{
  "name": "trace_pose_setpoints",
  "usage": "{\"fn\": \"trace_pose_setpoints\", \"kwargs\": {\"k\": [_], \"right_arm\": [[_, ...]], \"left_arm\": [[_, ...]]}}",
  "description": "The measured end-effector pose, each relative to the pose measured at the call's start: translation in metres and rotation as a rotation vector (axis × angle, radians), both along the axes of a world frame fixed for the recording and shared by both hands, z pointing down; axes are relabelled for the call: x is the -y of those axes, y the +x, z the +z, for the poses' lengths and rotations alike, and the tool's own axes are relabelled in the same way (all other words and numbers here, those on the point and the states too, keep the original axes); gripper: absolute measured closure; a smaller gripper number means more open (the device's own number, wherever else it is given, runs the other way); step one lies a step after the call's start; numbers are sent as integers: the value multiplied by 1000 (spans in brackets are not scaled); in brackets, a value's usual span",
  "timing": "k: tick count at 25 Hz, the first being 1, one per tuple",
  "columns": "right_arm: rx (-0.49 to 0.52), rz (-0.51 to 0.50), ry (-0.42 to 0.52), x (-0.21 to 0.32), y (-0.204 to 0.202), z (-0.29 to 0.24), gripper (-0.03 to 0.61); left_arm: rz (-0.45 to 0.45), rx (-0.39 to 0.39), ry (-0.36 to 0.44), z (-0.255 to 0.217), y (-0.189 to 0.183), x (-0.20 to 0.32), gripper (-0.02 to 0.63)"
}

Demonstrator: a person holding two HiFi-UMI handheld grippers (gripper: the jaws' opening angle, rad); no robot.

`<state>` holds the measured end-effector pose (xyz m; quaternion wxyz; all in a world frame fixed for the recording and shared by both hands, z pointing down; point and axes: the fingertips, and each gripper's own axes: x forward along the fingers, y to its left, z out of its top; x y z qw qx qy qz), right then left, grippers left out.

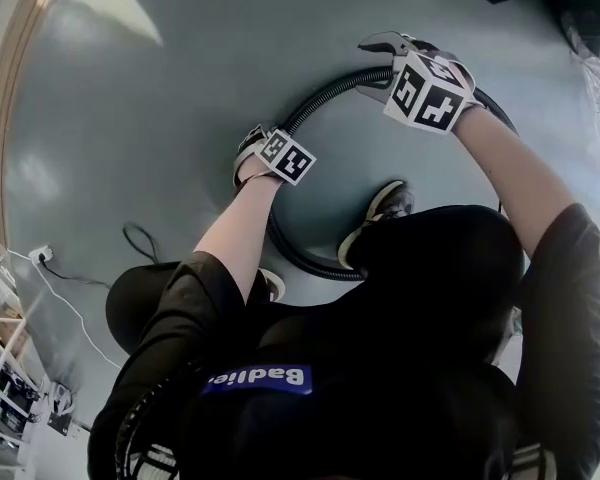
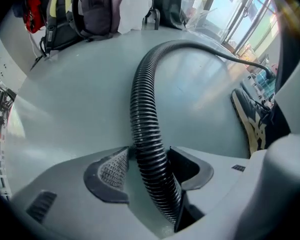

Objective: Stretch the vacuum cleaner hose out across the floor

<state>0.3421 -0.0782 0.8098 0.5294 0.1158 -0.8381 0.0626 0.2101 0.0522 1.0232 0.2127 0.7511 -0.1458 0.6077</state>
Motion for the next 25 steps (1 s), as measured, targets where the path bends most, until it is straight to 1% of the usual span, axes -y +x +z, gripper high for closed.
{"fn": "trace_pose_setpoints", "kwargs": {"k": [3,4,7,10,12,15,18,20,21,23,24,25], "right_arm": [[-26,-57,0,2,-12,4,333],[-37,-83,7,2,-15,5,333],[-65,-165,25,0,-26,11,333],[-100,-260,35,-8,-33,21,333],[-117,-315,47,-11,-40,28,333],[-138,-418,91,-8,-58,31,333],[-186,-564,122,-8,-74,35,333],[-203,-625,113,-10,-83,39,333],[-202,-631,104,-11,-87,40,333],[-181,-593,84,-9,-94,37,337],[-163,-552,79,-5,-99,31,389],[-147,-505,78,2,-103,23,472]], "left_arm": [[19,3,-6,1,-2,3,359],[22,2,-14,-1,-3,5,390],[7,-16,-48,-22,-9,20,405],[-3,-60,-82,-63,-3,38,406],[20,-91,-106,-94,4,47,405],[60,-128,-130,-138,6,55,402],[84,-160,-121,-174,3,63,402],[94,-185,-91,-196,2,72,403],[97,-202,-71,-207,3,77,405],[100,-247,-29,-229,5,86,405],[104,-267,-3,-239,5,91,405],[109,-280,30,-247,3,97,403]]}}
